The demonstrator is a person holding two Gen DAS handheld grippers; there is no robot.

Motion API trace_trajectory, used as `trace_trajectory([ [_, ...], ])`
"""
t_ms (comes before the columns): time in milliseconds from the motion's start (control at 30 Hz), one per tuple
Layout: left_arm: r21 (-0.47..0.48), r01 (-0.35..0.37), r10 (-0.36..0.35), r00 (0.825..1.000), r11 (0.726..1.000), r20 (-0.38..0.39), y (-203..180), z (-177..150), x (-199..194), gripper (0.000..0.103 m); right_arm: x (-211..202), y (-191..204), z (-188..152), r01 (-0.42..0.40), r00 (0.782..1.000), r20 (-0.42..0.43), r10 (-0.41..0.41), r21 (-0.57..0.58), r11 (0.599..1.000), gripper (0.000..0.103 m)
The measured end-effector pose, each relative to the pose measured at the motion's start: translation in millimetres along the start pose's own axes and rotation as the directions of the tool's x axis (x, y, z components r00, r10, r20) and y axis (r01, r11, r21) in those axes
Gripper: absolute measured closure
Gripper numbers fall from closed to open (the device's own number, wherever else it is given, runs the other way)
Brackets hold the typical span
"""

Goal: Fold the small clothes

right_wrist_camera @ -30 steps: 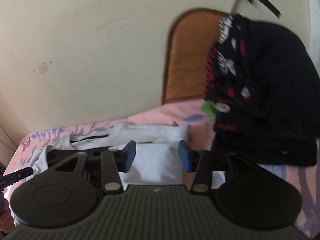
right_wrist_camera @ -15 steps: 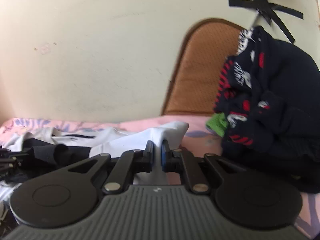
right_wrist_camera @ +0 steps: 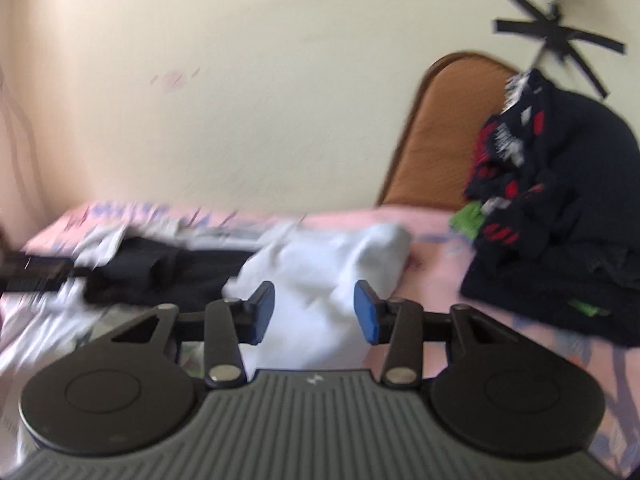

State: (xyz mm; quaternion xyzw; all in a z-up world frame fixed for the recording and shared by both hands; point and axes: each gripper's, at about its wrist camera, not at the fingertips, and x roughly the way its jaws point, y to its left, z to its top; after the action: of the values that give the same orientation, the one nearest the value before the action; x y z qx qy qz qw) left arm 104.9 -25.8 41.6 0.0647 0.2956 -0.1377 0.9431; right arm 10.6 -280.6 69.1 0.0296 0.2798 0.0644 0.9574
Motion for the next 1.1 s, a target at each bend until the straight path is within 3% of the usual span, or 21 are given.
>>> trace_trajectory([
  [33, 0.028, -0.009, 0.01, 1.0, 1.0, -0.028, -6, -1, 5, 0.055, 7, 2, -8, 0.037, 0.998, -0.047, -0.039, -0.038, 0.999, 0.075],
  [67, 0.054, -0.013, 0.017, 0.998, 0.998, -0.068, -11, -4, 14, 0.055, 16, -1, -16, 0.108, 0.99, -0.088, -0.114, -0.071, 0.992, 0.073],
  [100, 0.068, -0.018, 0.025, 0.993, 0.998, -0.112, -13, -8, 22, 0.056, 24, -15, -25, 0.156, 0.983, -0.088, -0.159, -0.035, 0.987, 0.051],
  [167, 0.055, -0.017, 0.023, 0.994, 0.998, -0.11, -10, -15, 18, 0.056, 19, -43, -22, 0.163, 0.982, -0.118, -0.146, 0.15, 0.975, 0.058],
  [200, 0.05, -0.008, 0.014, 0.993, 0.999, -0.118, -8, -16, 14, 0.056, 13, -43, -20, 0.173, 0.982, -0.108, -0.157, 0.157, 0.972, 0.064],
  [233, 0.037, -0.005, 0.009, 0.994, 0.999, -0.11, -5, -16, 8, 0.056, 5, -37, -20, 0.179, 0.982, -0.083, -0.169, 0.126, 0.976, 0.063],
  [400, 0.023, 0.01, -0.01, 1.0, 1.0, -0.02, 14, -33, -47, 0.049, -35, -21, -28, 0.107, 0.994, -0.017, -0.106, 0.116, 0.987, 0.063],
  [600, 0.023, 0.003, -0.002, 0.999, 1.0, -0.047, 42, -83, -105, 0.049, -47, -16, -45, 0.014, 0.999, -0.043, -0.008, 0.14, 0.99, 0.064],
  [633, 0.011, -0.006, 0.007, 0.998, 1.0, -0.06, 49, -92, -115, 0.049, -43, -19, -47, 0.042, 0.998, -0.06, -0.034, 0.139, 0.989, 0.065],
  [700, -0.007, -0.032, 0.032, 0.997, 0.999, -0.069, 62, -109, -139, 0.049, -33, -31, -57, 0.193, 0.978, -0.102, -0.183, 0.099, 0.976, 0.064],
  [733, -0.015, -0.051, 0.05, 0.996, 0.999, -0.07, 69, -117, -153, 0.049, -35, -37, -62, 0.24, 0.969, -0.078, -0.234, 0.078, 0.968, 0.052],
  [800, -0.041, -0.075, 0.072, 0.995, 0.996, -0.072, 82, -129, -178, 0.049, -48, -52, -67, 0.285, 0.958, -0.086, -0.275, 0.134, 0.949, 0.064],
  [933, -0.137, -0.056, 0.044, 0.995, 0.989, -0.095, 107, -150, -227, 0.048, -96, -65, -82, 0.181, 0.983, -0.051, -0.174, 0.212, 0.96, 0.064],
  [1000, -0.176, -0.029, 0.009, 0.994, 0.984, -0.11, 113, -160, -246, 0.048, -122, -62, -92, 0.08, 0.996, -0.047, -0.07, 0.255, 0.964, 0.064],
  [1100, -0.21, 0.019, -0.047, 0.991, 0.977, -0.127, 110, -177, -268, 0.048, -152, -56, -109, -0.063, 0.995, -0.053, 0.081, 0.286, 0.956, 0.064],
])
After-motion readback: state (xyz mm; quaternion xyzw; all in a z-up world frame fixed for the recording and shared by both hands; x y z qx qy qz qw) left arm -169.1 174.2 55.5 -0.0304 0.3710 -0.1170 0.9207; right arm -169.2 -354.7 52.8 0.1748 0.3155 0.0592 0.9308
